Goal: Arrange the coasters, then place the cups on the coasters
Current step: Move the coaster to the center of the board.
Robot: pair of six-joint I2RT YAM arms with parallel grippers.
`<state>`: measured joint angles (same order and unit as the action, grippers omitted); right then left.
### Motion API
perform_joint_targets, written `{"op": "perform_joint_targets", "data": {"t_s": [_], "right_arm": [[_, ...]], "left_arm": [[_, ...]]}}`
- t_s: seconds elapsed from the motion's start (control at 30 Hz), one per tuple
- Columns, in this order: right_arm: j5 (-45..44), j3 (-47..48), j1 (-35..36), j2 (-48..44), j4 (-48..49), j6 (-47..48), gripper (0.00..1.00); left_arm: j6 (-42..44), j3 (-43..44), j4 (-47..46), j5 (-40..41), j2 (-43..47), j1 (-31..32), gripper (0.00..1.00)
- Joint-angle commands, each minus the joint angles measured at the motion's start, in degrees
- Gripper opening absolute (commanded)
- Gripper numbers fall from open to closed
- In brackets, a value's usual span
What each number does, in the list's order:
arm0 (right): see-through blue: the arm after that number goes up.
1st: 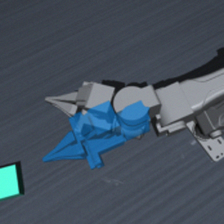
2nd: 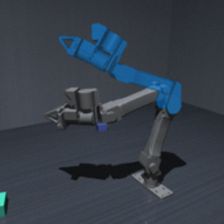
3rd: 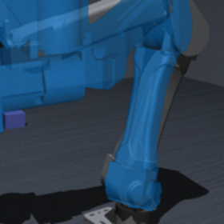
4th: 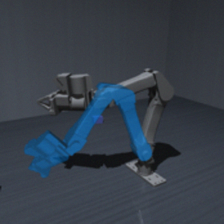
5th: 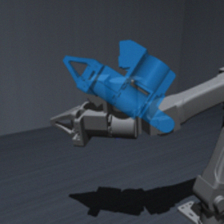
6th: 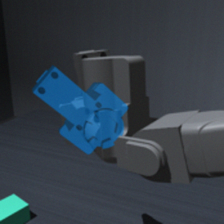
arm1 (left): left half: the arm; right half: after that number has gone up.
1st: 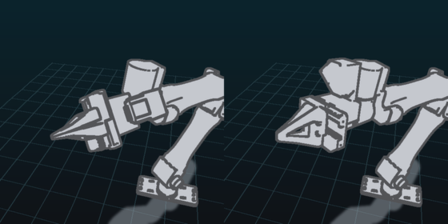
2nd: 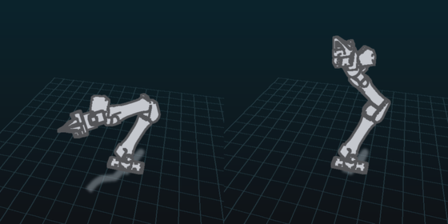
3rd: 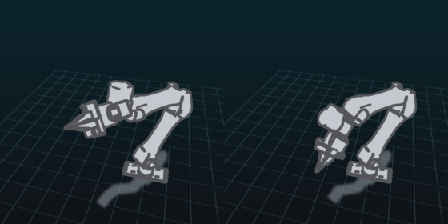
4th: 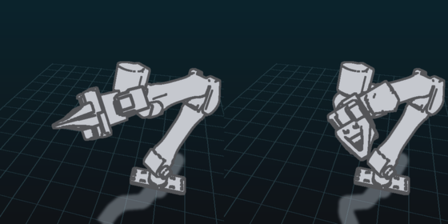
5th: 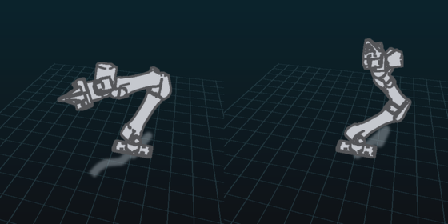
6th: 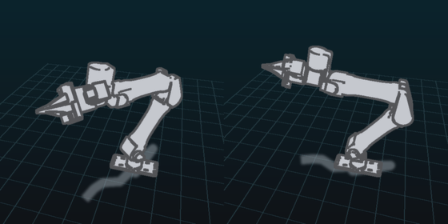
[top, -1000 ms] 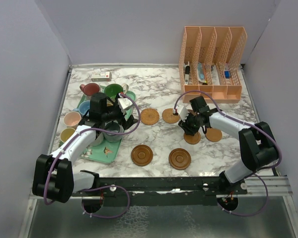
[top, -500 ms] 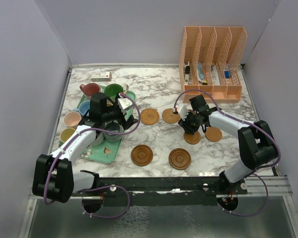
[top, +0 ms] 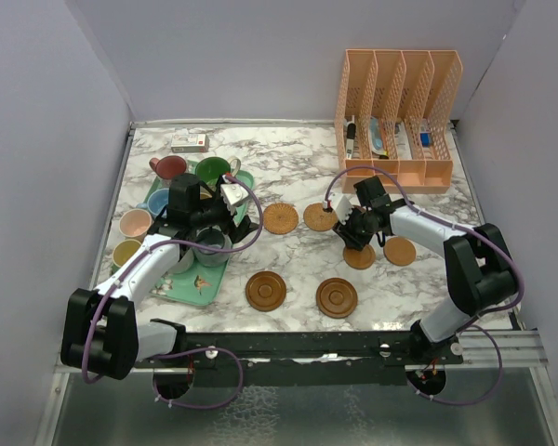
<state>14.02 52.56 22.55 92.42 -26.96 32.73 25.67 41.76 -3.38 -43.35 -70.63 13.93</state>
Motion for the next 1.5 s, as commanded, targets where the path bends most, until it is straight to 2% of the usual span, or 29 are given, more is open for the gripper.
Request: {"op": "perform_joint_targets", "data": {"t_s": [0.0,0.47,0.8,1.03,1.17,1.27,1.47], "right_arm": [[-1.36,1.0,0.28,1.46,1.06,-0.39,0.38],[-0.05,1.27,0.26,0.12,-0.25,-0.18,0.39],[0.09,3.77,0.25,-3.58,-3.66,0.42,0.4],[3.21,4.1,0.23,-8.23,-5.96,-1.16,0.41],[2.88,1.71,0.14,-10.87,-3.68,-3.87,0.43],[2.6,0.39,-0.53,-12.24,-2.39,-6.34,0.45],[3.1,-0.29,-8.64,-14.43,-0.79,-9.38,0.47]], "left_arm": [[0.92,-0.54,-0.74,-2.31,-0.47,-0.31,0.95],[1.16,-0.53,-0.59,-2.41,-0.63,-0.31,0.95],[1.35,-0.45,-0.44,-2.44,-0.74,-0.31,0.95],[3.78,0.16,1.37,-2.61,-0.94,0.3,0.95],[7.24,1.16,4.47,-1.88,-1.62,3.62,0.94],[12.66,1.61,8.08,1.36,-2.4,10.39,0.94],[17.95,4.92,13.14,2.49,-7.06,22.72,0.93]]}}
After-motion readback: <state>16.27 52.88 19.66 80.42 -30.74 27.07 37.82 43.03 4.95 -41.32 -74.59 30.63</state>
